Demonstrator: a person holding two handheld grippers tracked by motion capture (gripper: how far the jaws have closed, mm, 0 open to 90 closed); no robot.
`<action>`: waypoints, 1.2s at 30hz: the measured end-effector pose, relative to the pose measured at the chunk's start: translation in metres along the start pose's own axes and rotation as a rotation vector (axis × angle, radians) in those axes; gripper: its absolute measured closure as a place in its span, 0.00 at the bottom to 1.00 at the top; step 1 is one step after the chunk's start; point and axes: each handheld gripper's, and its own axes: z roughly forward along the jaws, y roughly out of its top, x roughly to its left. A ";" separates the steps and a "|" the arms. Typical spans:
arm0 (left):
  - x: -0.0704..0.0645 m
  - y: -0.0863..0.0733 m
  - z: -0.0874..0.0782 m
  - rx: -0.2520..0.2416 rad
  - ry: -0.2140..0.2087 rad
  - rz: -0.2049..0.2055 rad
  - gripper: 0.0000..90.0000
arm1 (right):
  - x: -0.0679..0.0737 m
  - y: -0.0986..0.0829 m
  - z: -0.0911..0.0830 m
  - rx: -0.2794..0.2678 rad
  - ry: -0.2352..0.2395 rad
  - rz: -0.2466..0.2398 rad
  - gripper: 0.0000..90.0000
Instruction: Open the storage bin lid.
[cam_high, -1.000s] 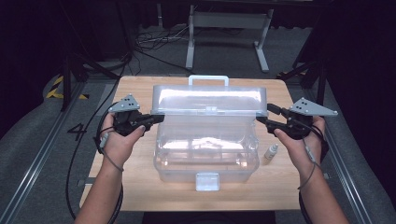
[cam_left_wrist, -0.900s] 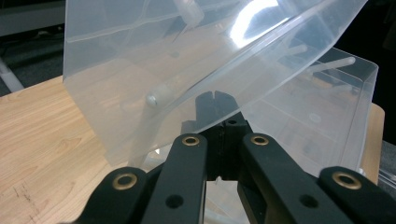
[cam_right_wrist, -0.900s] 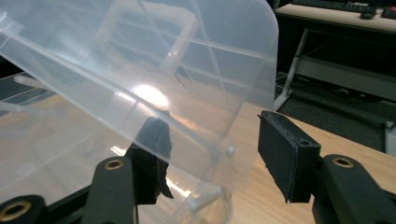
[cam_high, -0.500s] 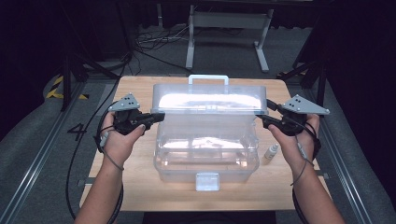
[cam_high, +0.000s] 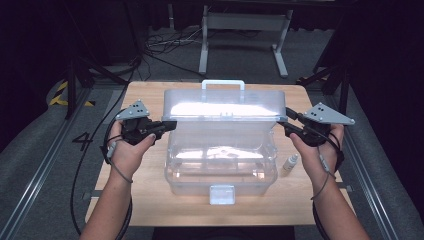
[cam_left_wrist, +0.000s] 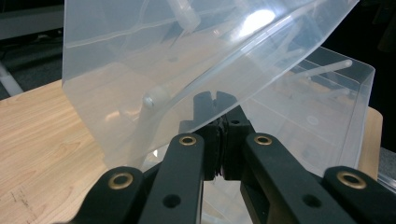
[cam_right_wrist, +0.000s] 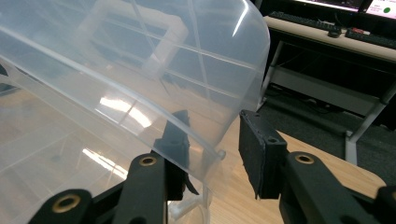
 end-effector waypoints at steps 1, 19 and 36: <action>0.000 0.000 0.000 0.002 -0.003 -0.002 0.97 | 0.000 0.000 0.000 0.001 0.000 0.001 0.72; -0.009 -0.017 -0.027 0.063 -0.012 -0.004 1.00 | -0.006 0.003 0.006 -0.009 0.000 0.023 0.74; -0.015 -0.052 -0.027 0.175 -0.054 -0.026 1.00 | -0.009 0.013 0.014 -0.013 -0.025 0.024 0.74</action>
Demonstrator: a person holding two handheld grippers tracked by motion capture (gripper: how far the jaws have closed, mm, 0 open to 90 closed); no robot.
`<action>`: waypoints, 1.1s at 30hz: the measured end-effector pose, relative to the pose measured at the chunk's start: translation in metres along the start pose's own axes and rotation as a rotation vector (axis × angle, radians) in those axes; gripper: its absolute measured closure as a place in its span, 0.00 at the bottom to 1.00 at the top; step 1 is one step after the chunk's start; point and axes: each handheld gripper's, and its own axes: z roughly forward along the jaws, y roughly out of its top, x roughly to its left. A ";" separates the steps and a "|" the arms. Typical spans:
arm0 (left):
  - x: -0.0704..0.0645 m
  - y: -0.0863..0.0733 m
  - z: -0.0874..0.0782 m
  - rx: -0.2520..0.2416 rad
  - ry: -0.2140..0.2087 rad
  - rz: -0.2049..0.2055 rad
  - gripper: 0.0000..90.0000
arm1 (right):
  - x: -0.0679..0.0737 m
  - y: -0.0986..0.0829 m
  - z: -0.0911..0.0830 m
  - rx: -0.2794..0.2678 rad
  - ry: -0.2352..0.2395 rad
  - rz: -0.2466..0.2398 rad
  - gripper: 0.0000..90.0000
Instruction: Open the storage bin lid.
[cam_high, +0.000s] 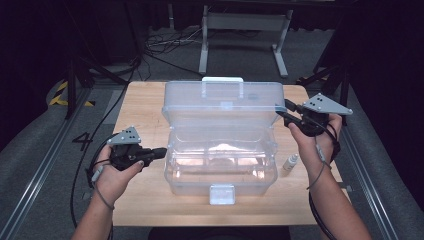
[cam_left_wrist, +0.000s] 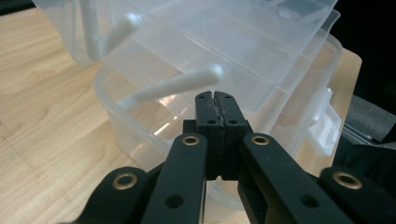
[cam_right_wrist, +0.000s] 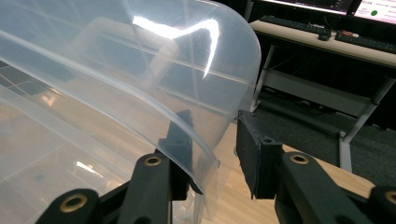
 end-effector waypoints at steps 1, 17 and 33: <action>0.000 -0.001 0.001 0.005 -0.004 -0.002 1.00 | 0.000 0.000 0.000 0.000 0.000 0.000 0.74; -0.005 -0.020 0.021 0.172 -0.084 -0.026 1.00 | -0.002 0.003 0.002 0.014 0.003 0.008 0.75; -0.012 -0.019 0.027 0.219 -0.088 -0.002 1.00 | -0.003 0.006 0.005 -0.002 -0.007 -0.016 0.73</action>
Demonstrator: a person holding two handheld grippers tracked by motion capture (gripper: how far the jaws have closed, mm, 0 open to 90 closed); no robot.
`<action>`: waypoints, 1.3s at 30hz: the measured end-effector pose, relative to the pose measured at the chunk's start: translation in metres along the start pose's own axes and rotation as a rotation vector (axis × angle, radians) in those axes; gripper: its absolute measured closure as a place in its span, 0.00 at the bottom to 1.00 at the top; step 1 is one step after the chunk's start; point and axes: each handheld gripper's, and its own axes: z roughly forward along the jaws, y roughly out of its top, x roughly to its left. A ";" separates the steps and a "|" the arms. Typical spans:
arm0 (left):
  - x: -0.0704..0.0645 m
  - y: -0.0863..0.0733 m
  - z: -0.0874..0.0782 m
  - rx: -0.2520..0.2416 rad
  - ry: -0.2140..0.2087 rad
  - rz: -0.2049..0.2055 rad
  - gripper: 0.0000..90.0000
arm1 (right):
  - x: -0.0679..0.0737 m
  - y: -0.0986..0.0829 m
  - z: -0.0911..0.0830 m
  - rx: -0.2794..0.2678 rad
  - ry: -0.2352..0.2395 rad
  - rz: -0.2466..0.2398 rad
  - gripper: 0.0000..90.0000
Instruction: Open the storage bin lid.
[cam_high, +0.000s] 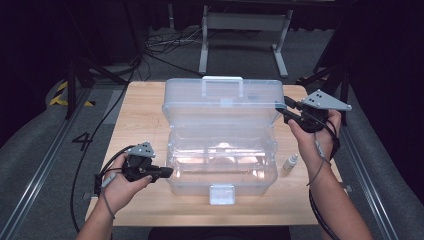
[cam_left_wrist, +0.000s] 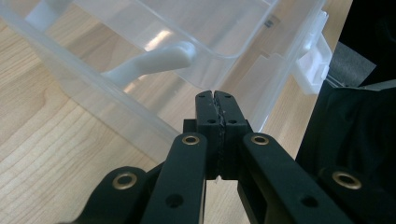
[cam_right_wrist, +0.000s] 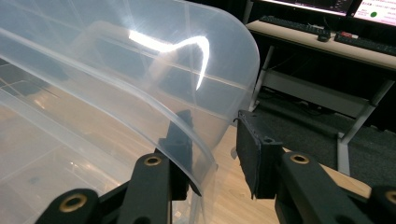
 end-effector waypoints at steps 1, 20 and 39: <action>0.000 0.000 0.001 0.002 -0.003 0.001 1.00 | 0.000 0.001 0.000 0.001 -0.004 -0.005 0.73; 0.000 0.001 0.004 0.006 0.001 0.008 1.00 | -0.005 0.013 0.013 0.012 -0.032 -0.044 0.73; 0.001 0.001 0.006 0.004 -0.004 0.014 1.00 | -0.015 0.018 0.031 -0.003 -0.038 0.031 0.76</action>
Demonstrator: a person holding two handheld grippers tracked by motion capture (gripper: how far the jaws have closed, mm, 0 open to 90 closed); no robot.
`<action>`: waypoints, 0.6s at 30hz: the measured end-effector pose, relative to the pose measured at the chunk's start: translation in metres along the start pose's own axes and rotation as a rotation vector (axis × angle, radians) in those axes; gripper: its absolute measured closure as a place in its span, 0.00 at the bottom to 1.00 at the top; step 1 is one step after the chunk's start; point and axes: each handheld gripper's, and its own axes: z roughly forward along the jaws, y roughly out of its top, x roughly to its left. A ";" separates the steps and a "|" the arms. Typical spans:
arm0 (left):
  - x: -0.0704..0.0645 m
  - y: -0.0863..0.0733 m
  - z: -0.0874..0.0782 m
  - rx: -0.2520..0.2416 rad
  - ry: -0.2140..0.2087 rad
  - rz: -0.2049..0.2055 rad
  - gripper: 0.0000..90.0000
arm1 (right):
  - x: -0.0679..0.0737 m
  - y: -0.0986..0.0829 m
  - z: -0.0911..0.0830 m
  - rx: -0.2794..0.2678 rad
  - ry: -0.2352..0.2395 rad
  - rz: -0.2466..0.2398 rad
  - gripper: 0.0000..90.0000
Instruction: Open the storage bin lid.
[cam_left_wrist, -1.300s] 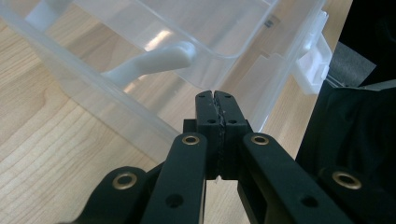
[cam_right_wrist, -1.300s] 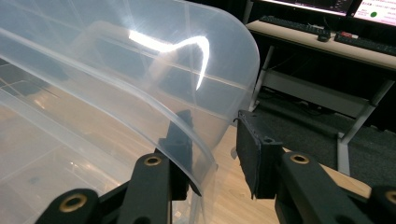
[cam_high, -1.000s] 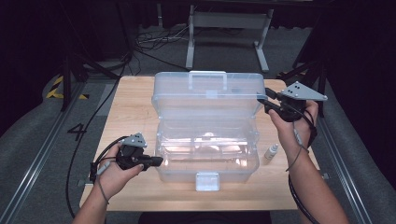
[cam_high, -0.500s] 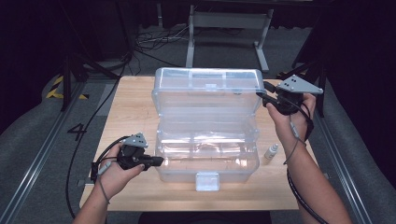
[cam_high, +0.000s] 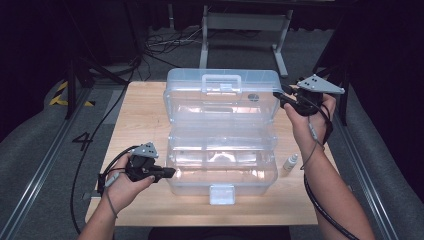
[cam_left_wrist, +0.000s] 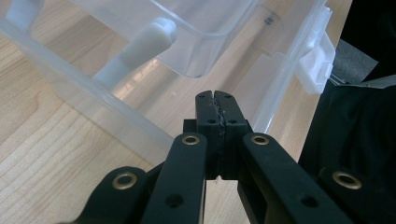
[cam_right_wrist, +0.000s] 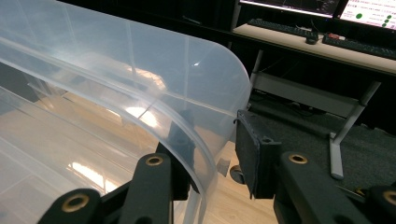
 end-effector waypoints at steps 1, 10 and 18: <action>0.000 0.000 0.000 0.000 0.000 -0.001 1.00 | 0.000 0.000 0.001 0.001 -0.002 -0.001 0.76; 0.000 0.000 0.000 0.002 0.001 0.000 1.00 | -0.003 0.003 0.008 0.011 -0.013 0.010 0.78; 0.000 0.000 0.000 0.001 0.000 0.001 1.00 | -0.006 0.005 0.015 0.030 -0.023 0.022 0.80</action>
